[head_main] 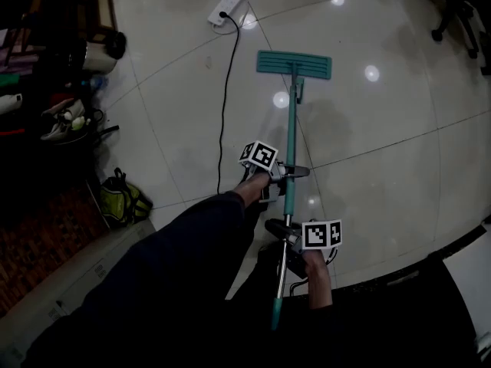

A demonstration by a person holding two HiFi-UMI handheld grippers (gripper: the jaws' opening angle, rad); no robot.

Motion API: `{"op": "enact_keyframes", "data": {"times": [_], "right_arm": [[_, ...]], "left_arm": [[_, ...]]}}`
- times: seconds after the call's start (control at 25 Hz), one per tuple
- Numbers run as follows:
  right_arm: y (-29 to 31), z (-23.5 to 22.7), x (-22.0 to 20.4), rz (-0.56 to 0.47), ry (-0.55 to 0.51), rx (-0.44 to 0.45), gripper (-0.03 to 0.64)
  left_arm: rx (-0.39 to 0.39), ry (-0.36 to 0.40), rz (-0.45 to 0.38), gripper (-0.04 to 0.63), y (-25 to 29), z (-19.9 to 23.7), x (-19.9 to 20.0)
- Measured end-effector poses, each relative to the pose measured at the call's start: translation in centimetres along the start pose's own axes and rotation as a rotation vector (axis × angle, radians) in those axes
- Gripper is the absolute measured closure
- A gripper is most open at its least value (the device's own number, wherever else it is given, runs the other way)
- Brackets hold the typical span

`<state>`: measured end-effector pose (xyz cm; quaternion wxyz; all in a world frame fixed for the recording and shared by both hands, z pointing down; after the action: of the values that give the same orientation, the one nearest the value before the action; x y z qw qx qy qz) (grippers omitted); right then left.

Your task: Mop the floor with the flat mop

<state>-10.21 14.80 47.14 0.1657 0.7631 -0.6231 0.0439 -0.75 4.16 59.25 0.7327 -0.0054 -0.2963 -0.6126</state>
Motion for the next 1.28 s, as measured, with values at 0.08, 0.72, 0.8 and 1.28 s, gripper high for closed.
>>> {"op": "enact_keyframes", "data": {"times": [0.08, 0.72, 0.8, 1.28], "right_arm": [[0.2, 0.3, 3.7, 0.002, -0.014, -0.002, 0.512], [1.9, 0.2, 11.7, 0.014, -0.057, -0.046, 0.526], [1.3, 0.7, 9.6, 0.029, -0.061, -0.039, 0.520], [-4.4, -2.2, -13.3, 0.101, -0.097, -0.079, 0.517]], "left_arm": [[-0.016, 0.011, -0.015, 0.468, -0.3, -1.3, 3.7], [-0.062, 0.033, -0.128, 0.472, -1.9, -3.5, 12.6], [-0.054, 0.028, -0.134, 0.469, -1.8, -3.5, 10.5], [-0.028, 0.029, -0.075, 0.471, 2.5, 1.0, -12.3]]}}
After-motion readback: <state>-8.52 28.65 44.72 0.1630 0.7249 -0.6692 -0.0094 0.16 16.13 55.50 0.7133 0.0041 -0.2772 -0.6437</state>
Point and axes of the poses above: the fingertips, and each gripper's own axes: y forward along the fingers, z to its left, x out of its top, the point moved 1 cm from there along -y, backward along the fingers, and after that the axes turned 8 degrees about x, right-handed, at the moved point
